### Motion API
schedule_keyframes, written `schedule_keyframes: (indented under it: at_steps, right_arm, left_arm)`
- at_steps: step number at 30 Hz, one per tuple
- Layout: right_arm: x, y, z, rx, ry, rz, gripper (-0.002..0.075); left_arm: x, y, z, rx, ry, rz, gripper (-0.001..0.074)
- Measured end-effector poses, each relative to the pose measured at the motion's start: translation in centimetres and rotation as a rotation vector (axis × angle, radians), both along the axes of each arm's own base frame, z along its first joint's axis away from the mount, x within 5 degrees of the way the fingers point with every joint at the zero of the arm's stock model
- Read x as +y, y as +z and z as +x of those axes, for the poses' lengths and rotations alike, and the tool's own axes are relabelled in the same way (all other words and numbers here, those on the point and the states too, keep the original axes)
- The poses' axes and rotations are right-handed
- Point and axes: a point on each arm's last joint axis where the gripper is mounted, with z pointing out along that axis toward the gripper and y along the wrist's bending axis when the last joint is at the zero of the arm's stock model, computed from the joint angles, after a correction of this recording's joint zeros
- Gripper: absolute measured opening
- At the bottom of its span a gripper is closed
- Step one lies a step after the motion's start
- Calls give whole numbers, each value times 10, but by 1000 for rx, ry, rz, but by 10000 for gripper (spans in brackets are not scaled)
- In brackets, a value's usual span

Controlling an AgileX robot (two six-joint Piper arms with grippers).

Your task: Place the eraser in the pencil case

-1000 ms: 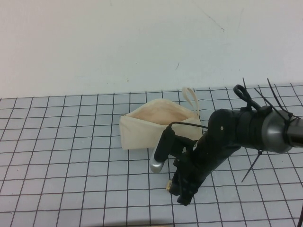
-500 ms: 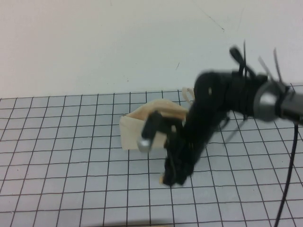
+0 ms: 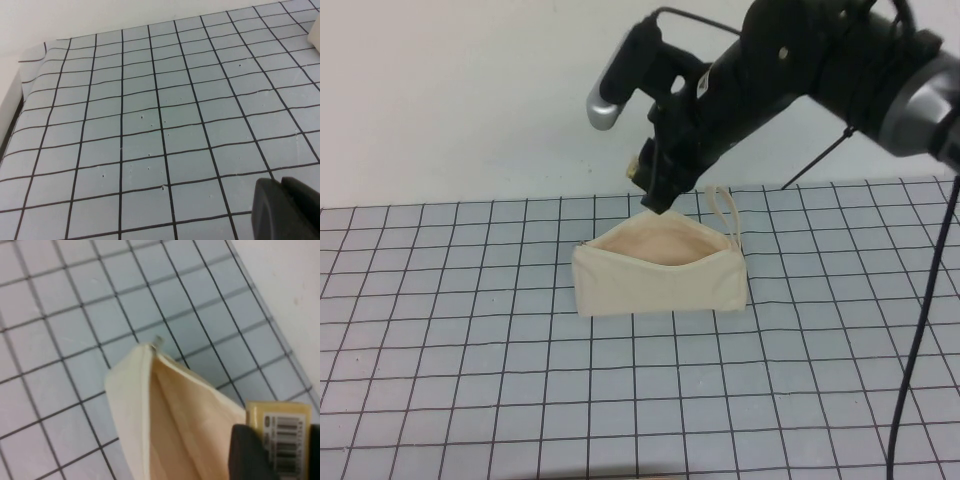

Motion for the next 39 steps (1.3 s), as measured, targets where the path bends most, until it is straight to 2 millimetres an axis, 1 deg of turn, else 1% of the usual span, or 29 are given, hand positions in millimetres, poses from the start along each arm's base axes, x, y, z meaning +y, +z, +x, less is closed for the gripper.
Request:
schedule_keyframes:
  at_steps: [1, 2, 5, 7, 9, 10, 11, 13, 16, 17, 18, 20, 22, 24, 27, 30, 33, 35, 37, 39]
  right_arm:
    - [0, -5, 3, 10, -20, -1, 238]
    - [0, -11, 6, 25, -44, -2, 283]
    - [-3, -22, 12, 44, -114, -26, 447]
    - [-4, -23, 13, 44, -132, -34, 492]
    - [-5, -21, 13, 47, -141, -46, 500]
    - [-6, -18, 12, 51, -144, -47, 490]
    - [-7, -14, 10, 57, -150, -51, 463]
    - [-12, 3, 4, 61, -156, -52, 366]
    - [-23, 36, -12, 43, -159, -44, 167]
    - [-29, 52, -20, 23, -161, -38, 108]
    - [-35, 66, -29, 0, -164, -32, 71]
    - [-50, 94, -46, -53, -173, -26, 34]
    - [-67, 122, -67, -115, -195, -18, 15]
    - [-86, 143, -89, -158, -230, -18, 8]
    - [-112, 160, -117, -197, -278, -60, 5]
    - [-135, 172, -142, -206, -348, -83, 3]
    - [-154, 179, -167, -207, -405, -56, 2]
    - [-165, 179, -183, -210, -425, -33, 1]
    - [-176, 174, -201, -220, -429, -14, 1]
    - [-187, 164, -218, -232, -429, 6, 1]
  left_arm:
    - [0, 0, 0, 0, 0, 0, -1]
    - [0, 0, 0, 0, 0, 0, -1]
    - [0, 0, 0, 0, 0, 0, -2]
    - [0, 0, 0, 0, 0, 0, -2]
    - [0, 0, 0, 0, 0, 0, -1]
    - [0, 0, 0, 0, 0, 0, -2]
    - [0, 0, 0, 0, 0, 0, -1]
    - [0, 0, 0, 0, 0, 0, -1]
    - [0, 0, 0, 0, 0, 0, -1]
    - [0, 0, 0, 0, 0, 0, -1]
    - [0, 0, 0, 0, 0, 0, -2]
    - [0, 0, 0, 0, 0, 0, -2]
    - [0, 0, 0, 0, 0, 0, -2]
    - [0, 0, 0, 0, 0, 0, -1]
    - [0, 0, 0, 0, 0, 0, -1]
    - [0, 0, 0, 0, 0, 0, -2]
    - [0, 0, 0, 0, 0, 0, -2]
    - [0, 0, 0, 0, 0, 0, -1]
    - [0, 0, 0, 0, 0, 0, -1]
    - [0, 0, 0, 0, 0, 0, -2]
